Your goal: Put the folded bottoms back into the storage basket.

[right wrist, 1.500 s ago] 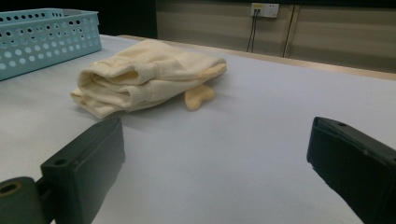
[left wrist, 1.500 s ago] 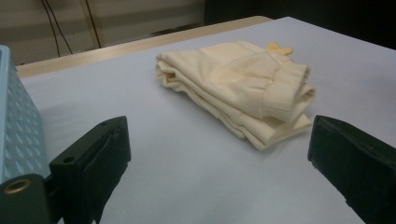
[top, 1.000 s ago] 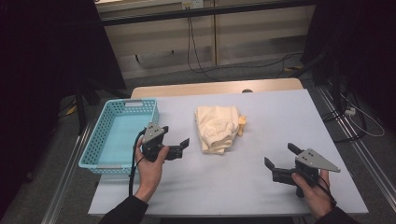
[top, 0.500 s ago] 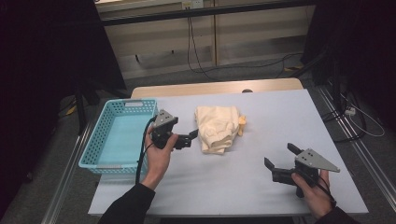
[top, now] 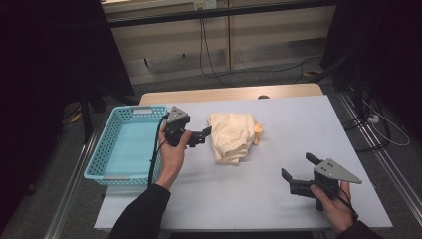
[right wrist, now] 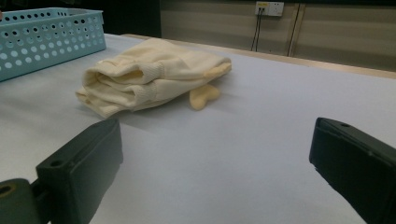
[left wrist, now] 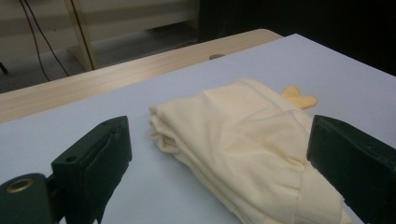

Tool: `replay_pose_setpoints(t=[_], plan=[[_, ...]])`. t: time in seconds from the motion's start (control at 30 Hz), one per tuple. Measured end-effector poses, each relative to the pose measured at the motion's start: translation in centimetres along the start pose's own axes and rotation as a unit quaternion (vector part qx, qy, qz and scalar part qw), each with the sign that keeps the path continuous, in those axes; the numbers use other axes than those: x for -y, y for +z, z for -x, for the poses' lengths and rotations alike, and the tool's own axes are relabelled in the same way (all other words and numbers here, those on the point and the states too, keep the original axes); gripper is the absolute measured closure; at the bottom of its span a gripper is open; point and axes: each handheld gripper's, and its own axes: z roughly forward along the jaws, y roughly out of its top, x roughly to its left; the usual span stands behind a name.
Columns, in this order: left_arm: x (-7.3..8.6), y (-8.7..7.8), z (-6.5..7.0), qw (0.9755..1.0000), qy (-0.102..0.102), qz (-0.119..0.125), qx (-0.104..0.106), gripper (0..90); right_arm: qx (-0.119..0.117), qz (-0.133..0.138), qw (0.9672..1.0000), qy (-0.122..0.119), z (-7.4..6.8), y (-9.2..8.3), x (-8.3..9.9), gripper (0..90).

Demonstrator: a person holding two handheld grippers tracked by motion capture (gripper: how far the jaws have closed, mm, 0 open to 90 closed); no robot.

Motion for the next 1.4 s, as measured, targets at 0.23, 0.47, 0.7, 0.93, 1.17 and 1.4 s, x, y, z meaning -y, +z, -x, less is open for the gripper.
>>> replay_pose_setpoints(t=[0.23,0.47,0.7,0.93,1.17,1.4], plan=[[-0.7,1.1,-0.2,1.0,-0.007,-0.002,0.0,6.6,-0.001,-0.001,1.0,0.0,0.0,0.0,0.0,2.5],[-1.1,2.5,-0.2,0.9997,-0.018,-0.019,0.001,6.6,-0.005,-0.003,1.0,-0.003,-0.1,0.1,0.0,2.6],[-0.8,3.9,-0.3,0.9989,-0.018,-0.04,-0.017,6.5,-0.004,-0.004,1.0,-0.002,-0.1,0.1,0.0,2.6],[-0.2,5.4,-1.1,0.9969,-0.034,-0.063,-0.033,6.6,-0.006,-0.004,1.0,-0.003,-0.1,0.2,0.1,2.6],[0.3,6.7,-0.8,0.9953,-0.04,-0.085,-0.025,9.8,-0.005,-0.004,1.0,-0.002,-0.1,0.1,0.0,2.8],[1.1,7.7,-1.2,0.9932,-0.049,-0.103,-0.024,14.8,-0.005,-0.004,1.0,-0.003,0.0,0.1,0.0,2.8]])
